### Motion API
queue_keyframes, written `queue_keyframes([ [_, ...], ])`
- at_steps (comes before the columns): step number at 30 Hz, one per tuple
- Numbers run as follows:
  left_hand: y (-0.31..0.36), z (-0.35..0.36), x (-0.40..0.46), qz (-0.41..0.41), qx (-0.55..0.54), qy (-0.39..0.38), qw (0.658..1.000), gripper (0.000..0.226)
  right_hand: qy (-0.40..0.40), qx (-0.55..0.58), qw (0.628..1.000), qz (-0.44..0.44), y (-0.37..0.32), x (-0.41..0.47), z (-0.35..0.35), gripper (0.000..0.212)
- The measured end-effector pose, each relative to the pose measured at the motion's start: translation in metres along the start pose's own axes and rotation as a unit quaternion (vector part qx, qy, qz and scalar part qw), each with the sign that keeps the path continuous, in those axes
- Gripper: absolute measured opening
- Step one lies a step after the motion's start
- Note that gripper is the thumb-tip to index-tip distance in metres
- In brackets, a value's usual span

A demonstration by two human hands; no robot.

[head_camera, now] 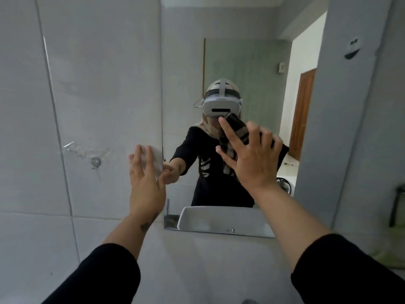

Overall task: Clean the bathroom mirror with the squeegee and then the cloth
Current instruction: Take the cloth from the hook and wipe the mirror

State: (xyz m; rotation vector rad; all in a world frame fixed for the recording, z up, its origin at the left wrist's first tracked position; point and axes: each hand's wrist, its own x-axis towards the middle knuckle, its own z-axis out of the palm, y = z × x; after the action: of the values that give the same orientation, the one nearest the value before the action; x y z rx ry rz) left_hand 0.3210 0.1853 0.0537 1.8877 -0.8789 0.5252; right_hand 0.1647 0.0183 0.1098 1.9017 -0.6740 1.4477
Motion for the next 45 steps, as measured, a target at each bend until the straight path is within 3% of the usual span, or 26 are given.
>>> queue_keyframes([
  [12, -0.007, 0.008, -0.002, 0.005, 0.043, 0.0, 0.999, 0.068, 0.013, -0.009, 0.988, 0.153, 0.092, -0.04, -0.005, 0.063],
  [18, -0.01, 0.011, -0.001, 0.01, 0.052, 0.007, 0.999, 0.068, 0.048, 0.002, 0.959, 0.279, 0.104, -0.069, 0.0, 0.06],
  [24, -0.009, 0.014, -0.002, 0.012, 0.053, 0.019, 0.998, 0.066, 0.058, 0.011, 0.937, 0.344, 0.079, -0.092, 0.008, 0.058],
  [27, -0.006, 0.012, -0.003, 0.004, 0.049, 0.015, 0.999, 0.067, 0.052, 0.015, 0.956, 0.288, 0.051, -0.087, 0.009, 0.062],
  [33, -0.011, 0.004, -0.004, 0.018, 0.038, 0.019, 0.999, 0.066, 0.009, 0.058, 0.995, 0.081, -0.025, -0.041, 0.003, 0.064],
  [40, -0.046, 0.013, -0.047, 0.063, 0.055, 0.011, 0.996, 0.06, -0.002, 0.065, 0.995, -0.078, -0.102, -0.009, 0.006, 0.056],
  [45, -0.076, 0.03, -0.088, 0.015, 0.056, -0.02, 0.998, 0.061, -0.013, 0.047, 0.982, -0.182, -0.127, -0.06, 0.023, 0.06],
])
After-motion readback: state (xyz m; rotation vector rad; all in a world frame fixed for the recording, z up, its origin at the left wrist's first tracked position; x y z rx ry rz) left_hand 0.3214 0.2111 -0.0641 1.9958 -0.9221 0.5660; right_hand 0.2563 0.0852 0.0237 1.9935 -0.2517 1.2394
